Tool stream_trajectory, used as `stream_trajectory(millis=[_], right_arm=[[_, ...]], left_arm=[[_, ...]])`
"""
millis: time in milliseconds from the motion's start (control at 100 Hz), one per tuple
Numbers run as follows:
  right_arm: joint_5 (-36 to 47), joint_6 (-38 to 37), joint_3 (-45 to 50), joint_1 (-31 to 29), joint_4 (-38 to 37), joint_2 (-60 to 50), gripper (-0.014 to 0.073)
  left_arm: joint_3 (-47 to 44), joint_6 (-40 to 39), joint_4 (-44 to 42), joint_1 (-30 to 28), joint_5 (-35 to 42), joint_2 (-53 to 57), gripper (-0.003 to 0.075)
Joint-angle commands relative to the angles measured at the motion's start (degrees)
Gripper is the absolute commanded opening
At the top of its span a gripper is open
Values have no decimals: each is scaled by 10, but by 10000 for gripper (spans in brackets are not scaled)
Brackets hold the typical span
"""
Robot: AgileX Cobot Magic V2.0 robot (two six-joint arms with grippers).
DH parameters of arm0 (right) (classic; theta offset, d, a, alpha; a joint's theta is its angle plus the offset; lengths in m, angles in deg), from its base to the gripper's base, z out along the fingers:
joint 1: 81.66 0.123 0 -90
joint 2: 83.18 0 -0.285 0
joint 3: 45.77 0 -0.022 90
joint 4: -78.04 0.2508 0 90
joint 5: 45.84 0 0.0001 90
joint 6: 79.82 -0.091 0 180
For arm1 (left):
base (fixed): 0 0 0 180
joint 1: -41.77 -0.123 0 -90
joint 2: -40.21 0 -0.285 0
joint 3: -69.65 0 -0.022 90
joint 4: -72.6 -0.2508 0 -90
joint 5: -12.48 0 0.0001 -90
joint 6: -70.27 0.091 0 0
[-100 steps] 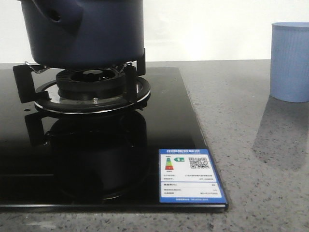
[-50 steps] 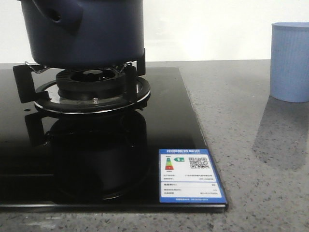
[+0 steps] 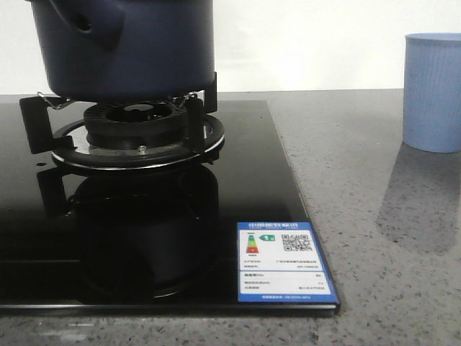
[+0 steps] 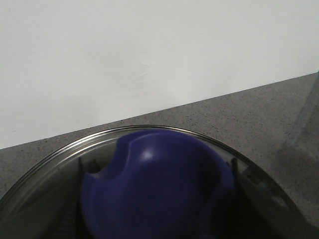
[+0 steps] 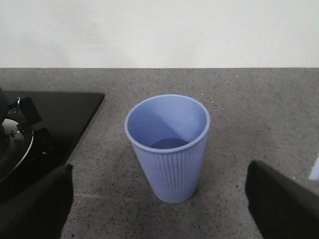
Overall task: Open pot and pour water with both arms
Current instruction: 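Lift the glass lid off the pot with left gripper, raise cup with right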
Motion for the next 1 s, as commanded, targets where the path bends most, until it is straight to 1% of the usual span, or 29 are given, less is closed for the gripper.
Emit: stream_trajectory(millis=[0,310,550,660,780,850,990], right_arm=[[36,6,-22,1,-2,4,611],[34,6,-22,1,-2,5,611],[28,6,-15,1,-2,30,611],[61,6,8,1,-2,40,611],[128,6,54,1,2,53,611],[150,6,72,3,11,65,611],[200,6,79,19,15,102,611]], left_arm=[[19,-6,7,2,37,15,356],[19,-6,7,-2,64,61,356],[19,-6,7,-39,64,109,356],[19,-6,7,-56,59,130,356],[19,-6,7,-77,54,150,357],[19,-6,7,-86,53,159,357],[19,-6,7,-99,52,171,357]])
